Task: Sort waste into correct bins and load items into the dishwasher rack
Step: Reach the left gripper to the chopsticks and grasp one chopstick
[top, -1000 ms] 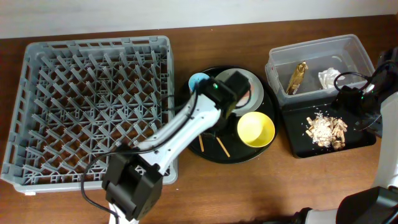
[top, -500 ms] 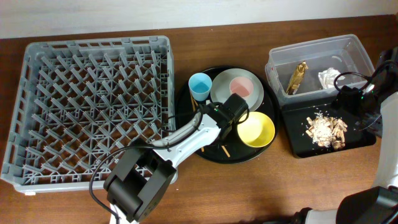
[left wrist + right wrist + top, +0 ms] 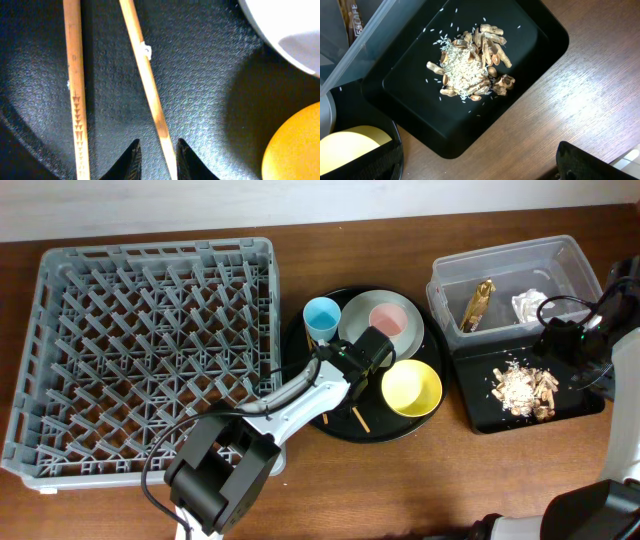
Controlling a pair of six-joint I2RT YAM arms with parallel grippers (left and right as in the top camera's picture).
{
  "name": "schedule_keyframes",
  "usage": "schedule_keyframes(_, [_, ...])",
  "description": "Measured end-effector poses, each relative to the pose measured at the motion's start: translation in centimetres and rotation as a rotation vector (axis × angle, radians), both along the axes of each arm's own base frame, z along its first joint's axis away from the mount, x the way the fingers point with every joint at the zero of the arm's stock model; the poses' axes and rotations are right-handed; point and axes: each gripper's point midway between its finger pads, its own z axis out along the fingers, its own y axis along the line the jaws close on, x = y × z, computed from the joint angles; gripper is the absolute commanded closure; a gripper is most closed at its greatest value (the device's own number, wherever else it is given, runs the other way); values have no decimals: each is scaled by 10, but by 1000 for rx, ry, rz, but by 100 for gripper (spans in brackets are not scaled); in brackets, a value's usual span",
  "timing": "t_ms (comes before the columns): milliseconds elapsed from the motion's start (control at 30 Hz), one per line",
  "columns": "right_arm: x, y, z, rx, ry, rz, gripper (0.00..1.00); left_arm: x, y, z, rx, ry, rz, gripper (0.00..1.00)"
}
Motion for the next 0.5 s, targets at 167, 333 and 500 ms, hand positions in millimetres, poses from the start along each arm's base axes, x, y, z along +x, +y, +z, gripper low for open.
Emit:
schedule_keyframes(167, [0, 0, 0, 0, 0, 0, 1, 3, -3, 1, -15, -11, 19, 76])
schedule_keyframes(333, [0, 0, 0, 0, 0, 0, 2, 2, -1, -8, -6, 3, 49, 76])
schedule_keyframes(500, [0, 0, 0, 0, 0, 0, 1, 3, -1, -16, 6, 8, 57, 82])
